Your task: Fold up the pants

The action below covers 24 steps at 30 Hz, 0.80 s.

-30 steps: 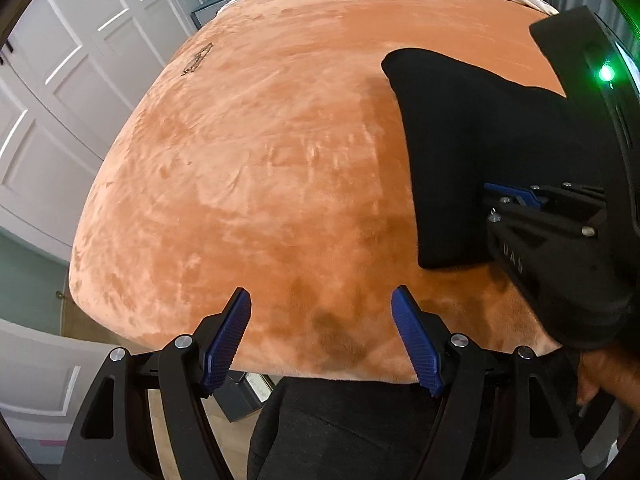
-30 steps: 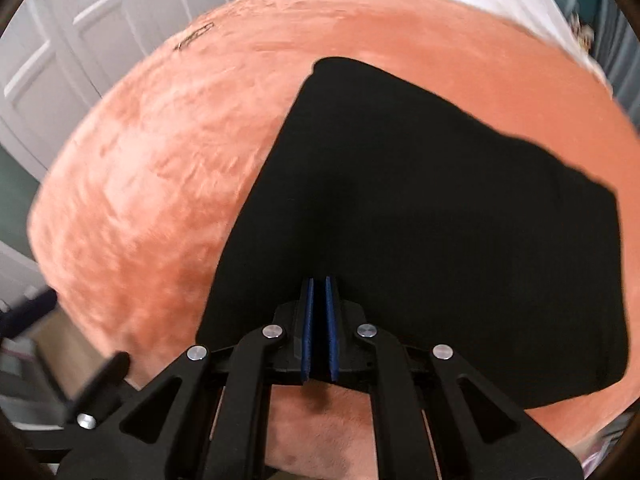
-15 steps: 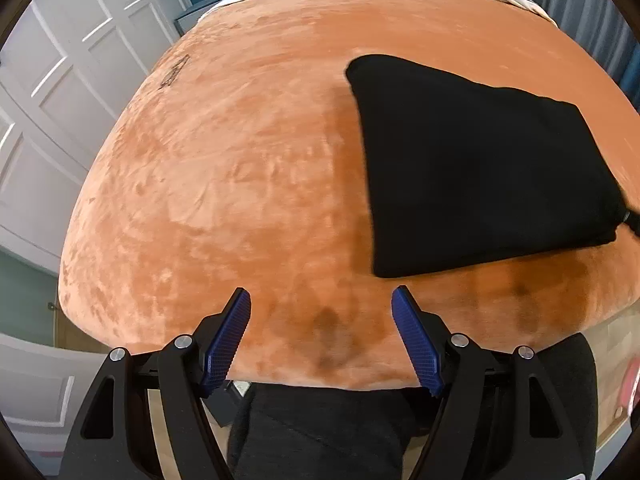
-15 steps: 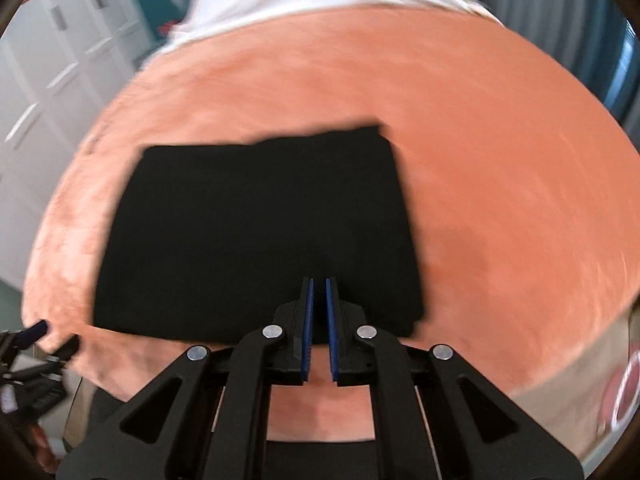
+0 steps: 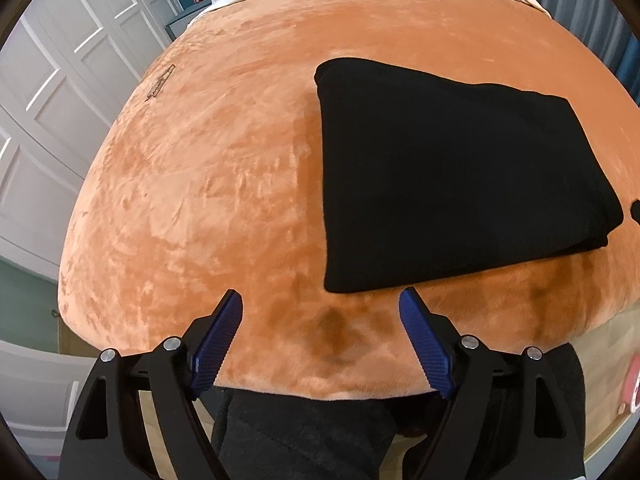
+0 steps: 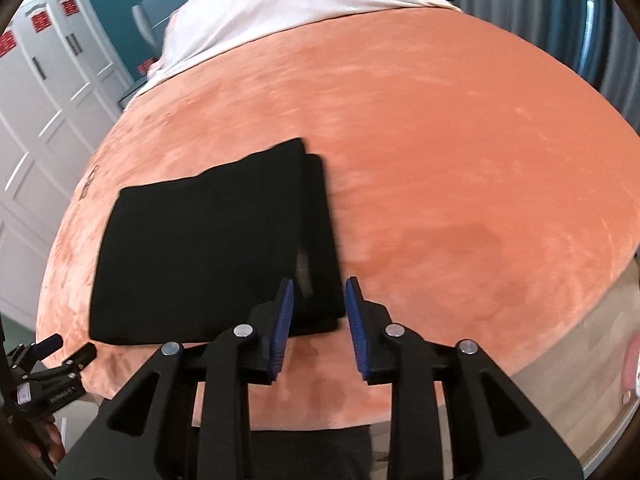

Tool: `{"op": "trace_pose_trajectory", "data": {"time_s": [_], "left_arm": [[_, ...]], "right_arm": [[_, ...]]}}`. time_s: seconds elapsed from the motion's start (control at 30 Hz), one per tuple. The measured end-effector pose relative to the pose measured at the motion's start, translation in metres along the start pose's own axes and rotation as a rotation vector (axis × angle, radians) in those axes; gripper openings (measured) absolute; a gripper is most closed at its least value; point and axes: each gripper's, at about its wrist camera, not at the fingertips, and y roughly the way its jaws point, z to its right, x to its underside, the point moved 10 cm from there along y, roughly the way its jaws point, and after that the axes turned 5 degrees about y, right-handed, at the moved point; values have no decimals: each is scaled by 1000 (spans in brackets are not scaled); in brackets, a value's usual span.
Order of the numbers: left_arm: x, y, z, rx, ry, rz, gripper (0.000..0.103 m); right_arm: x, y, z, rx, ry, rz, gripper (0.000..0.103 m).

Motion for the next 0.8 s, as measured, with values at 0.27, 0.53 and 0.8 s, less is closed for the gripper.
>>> {"op": "trace_pose_trajectory", "data": {"time_s": [0.27, 0.53, 0.8], "left_arm": [[-18, 8, 15, 1, 30, 6, 79], [-28, 20, 19, 7, 37, -9, 82], [-31, 34, 21, 31, 39, -28, 83]], "right_arm": [[-53, 22, -56, -102, -115, 24, 26], [-72, 105, -77, -15, -250, -82, 20], [-81, 96, -51, 3, -169, -47, 15]]}}
